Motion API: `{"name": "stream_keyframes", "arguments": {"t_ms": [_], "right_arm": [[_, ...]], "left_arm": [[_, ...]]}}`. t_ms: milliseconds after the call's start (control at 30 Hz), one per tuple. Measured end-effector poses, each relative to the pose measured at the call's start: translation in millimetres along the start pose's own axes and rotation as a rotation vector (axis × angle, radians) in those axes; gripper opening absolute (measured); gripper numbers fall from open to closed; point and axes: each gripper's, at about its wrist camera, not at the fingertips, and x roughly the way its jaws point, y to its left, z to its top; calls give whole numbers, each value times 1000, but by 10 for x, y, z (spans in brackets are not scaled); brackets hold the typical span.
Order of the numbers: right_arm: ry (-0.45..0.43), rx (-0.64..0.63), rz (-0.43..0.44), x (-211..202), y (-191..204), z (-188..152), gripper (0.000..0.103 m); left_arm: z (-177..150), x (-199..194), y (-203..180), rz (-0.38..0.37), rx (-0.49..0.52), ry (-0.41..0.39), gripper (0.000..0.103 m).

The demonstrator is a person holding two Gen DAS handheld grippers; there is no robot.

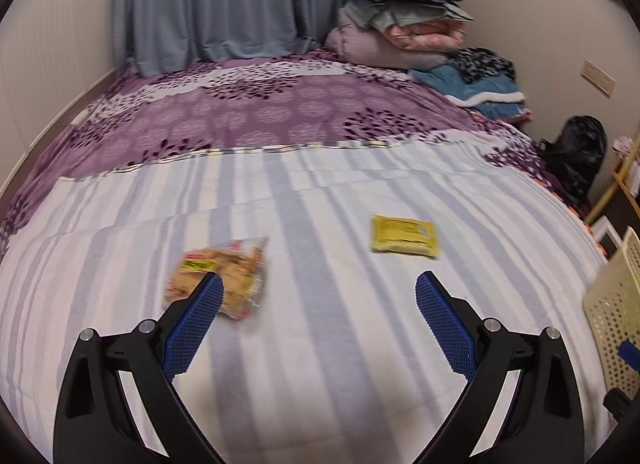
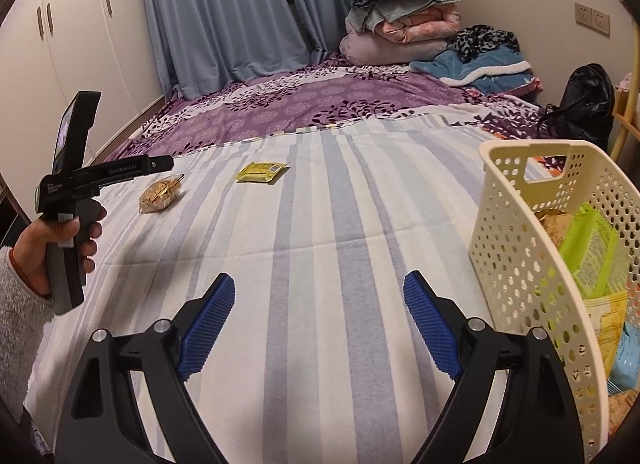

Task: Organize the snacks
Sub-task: 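Grasp the clear bag of round crackers with the left tool, then grasp the yellow barcode snack packet with right tool while left tool holds cracker bag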

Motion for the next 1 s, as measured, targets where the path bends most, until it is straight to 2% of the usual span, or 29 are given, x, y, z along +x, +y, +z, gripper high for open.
{"name": "stream_keyframes", "arguments": {"t_ms": [200, 333, 467, 700, 900, 1000], "right_arm": [[29, -9, 7, 147, 70, 12, 86], [47, -17, 11, 242, 121, 19, 86], [66, -23, 15, 342, 161, 31, 86], [92, -37, 30, 544, 238, 76, 86], [108, -63, 55, 793, 347, 176, 86], [108, -81, 62, 935, 399, 281, 86]], "left_arm": [[84, 269, 424, 34, -52, 13, 98], [96, 523, 596, 27, -64, 49, 98], [73, 729, 698, 2, -75, 85, 98], [15, 944, 782, 16, -63, 139, 98], [-75, 1016, 860, -6, -99, 156, 98], [-89, 986, 889, -20, -118, 137, 93]]}}
